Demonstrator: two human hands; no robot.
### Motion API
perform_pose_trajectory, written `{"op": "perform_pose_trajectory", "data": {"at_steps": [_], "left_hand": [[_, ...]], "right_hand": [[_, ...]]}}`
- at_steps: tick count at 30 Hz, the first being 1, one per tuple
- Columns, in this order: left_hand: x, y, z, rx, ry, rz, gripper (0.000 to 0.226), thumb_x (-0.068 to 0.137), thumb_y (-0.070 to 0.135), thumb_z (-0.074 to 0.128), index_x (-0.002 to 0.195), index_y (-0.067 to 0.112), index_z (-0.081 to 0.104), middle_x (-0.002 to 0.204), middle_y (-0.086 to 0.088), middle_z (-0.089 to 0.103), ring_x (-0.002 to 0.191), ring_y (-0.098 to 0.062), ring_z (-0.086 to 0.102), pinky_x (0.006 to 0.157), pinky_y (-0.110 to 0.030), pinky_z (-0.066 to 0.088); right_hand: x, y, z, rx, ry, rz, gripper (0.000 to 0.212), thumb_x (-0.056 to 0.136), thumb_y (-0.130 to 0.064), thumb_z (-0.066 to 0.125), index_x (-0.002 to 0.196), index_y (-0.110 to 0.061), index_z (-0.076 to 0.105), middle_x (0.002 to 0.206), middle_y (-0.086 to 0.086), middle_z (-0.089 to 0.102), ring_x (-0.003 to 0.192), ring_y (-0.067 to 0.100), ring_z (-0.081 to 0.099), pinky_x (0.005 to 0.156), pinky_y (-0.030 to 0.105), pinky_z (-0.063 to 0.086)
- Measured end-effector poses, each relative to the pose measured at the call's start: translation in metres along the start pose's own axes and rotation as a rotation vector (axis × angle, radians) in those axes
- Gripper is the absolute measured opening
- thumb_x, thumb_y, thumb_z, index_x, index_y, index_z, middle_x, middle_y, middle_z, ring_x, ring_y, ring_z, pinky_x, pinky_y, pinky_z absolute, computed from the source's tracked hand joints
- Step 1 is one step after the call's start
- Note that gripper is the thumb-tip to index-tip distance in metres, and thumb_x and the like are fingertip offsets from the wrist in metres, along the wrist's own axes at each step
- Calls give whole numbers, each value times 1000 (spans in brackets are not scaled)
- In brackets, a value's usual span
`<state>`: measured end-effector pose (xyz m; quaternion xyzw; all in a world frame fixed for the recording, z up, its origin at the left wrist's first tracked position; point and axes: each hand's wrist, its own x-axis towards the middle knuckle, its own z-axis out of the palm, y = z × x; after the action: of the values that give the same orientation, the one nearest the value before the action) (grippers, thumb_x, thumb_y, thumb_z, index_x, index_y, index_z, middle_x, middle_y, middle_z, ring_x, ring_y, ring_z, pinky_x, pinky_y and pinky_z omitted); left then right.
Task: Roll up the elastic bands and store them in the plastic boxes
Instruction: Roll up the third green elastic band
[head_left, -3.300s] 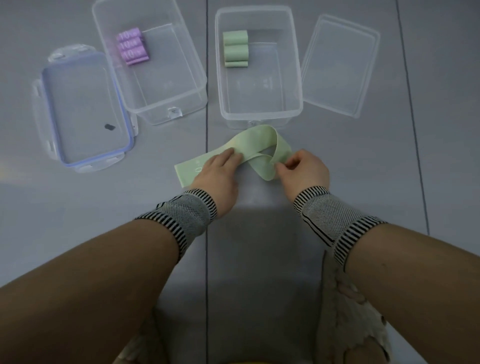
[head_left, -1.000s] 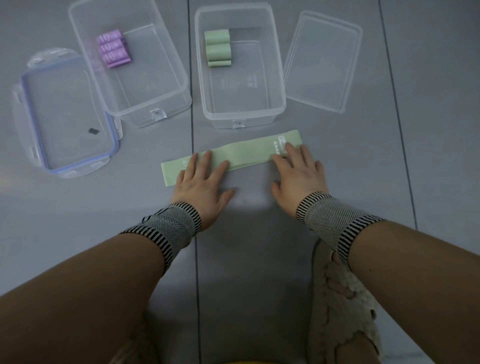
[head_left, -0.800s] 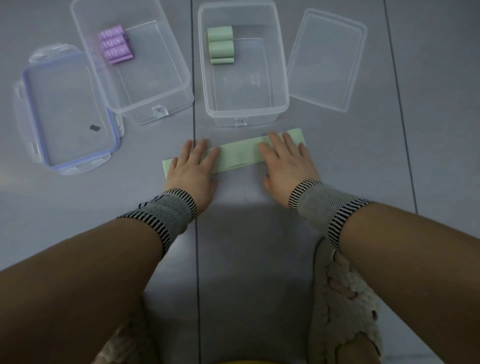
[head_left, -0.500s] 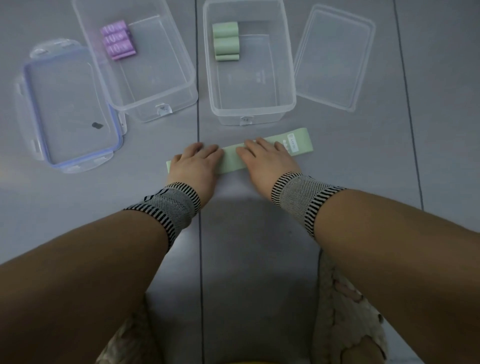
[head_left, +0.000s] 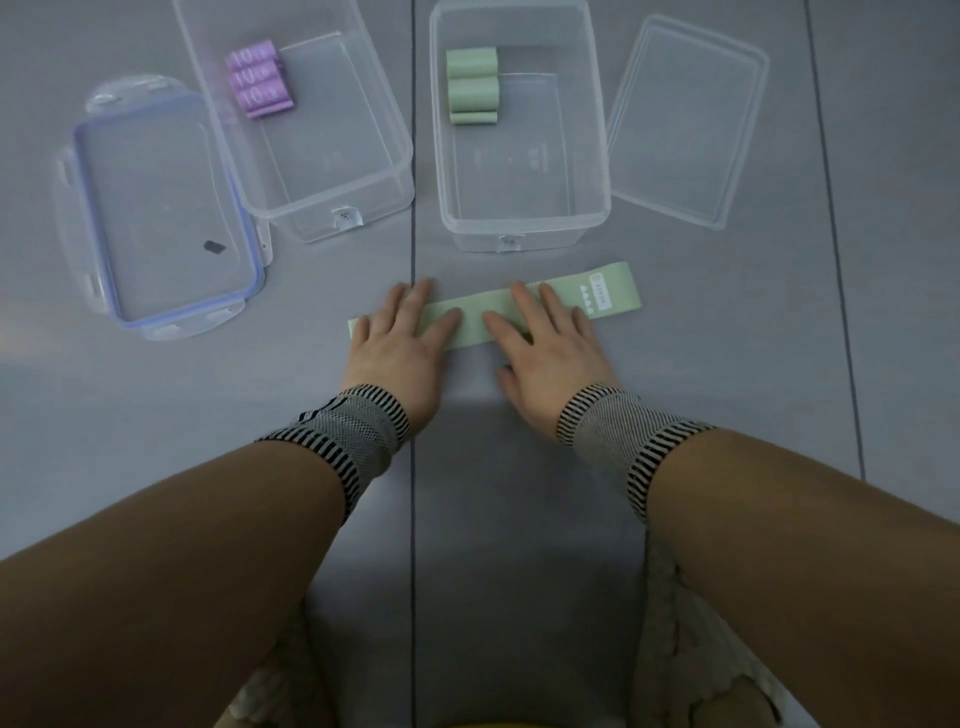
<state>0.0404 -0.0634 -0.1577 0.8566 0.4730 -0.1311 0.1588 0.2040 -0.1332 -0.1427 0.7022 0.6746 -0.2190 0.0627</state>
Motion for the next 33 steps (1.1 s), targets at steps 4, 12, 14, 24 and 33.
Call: {"op": "perform_pose_trajectory", "data": {"at_steps": [4, 12, 14, 24, 33], "left_hand": [[-21, -18, 1, -65, 36, -89, 49, 93, 27, 43, 142, 33, 34, 158, -1, 9, 145, -27, 3, 115, -47, 14], [-44, -58, -6, -11, 11, -240, 49, 93, 28, 42, 140, 36, 34, 156, 4, 16, 142, -27, 9, 110, -47, 21], [-44, -57, -6, 4, -6, -237, 50, 92, 28, 42, 141, 35, 33, 157, 3, 13, 143, -28, 6, 111, -46, 19], [-9, 30, -20, -61, -16, 102, 61, 94, 24, 36, 150, 22, 10, 159, 4, -8, 146, -21, -8, 117, -42, 3], [21, 81, -9, 2, -246, 197, 70, 94, 38, 40, 150, 17, 4, 159, 4, -10, 145, -20, -8, 118, -40, 8]], "right_hand": [[-8, -15, 2, 4, -30, -28, 63, 96, -37, 39, 151, -21, 13, 160, 5, -5, 147, 30, -5, 117, 49, 1], [7, -53, 5, -10, -119, -66, 64, 94, -46, 38, 149, -22, 16, 160, 1, 2, 145, 30, 2, 116, 48, 11], [8, -56, 8, -9, -130, -48, 63, 94, -46, 38, 149, -22, 18, 159, 0, 4, 145, 29, 2, 116, 47, 11], [-12, 13, 2, 40, 69, 352, 70, 93, -44, 41, 150, -13, 13, 159, 14, -1, 146, 32, 0, 115, 51, 4], [-24, 56, 0, 59, -50, 284, 66, 94, -41, 38, 149, -14, 13, 159, 5, 4, 146, 24, 5, 113, 53, 11]]}}
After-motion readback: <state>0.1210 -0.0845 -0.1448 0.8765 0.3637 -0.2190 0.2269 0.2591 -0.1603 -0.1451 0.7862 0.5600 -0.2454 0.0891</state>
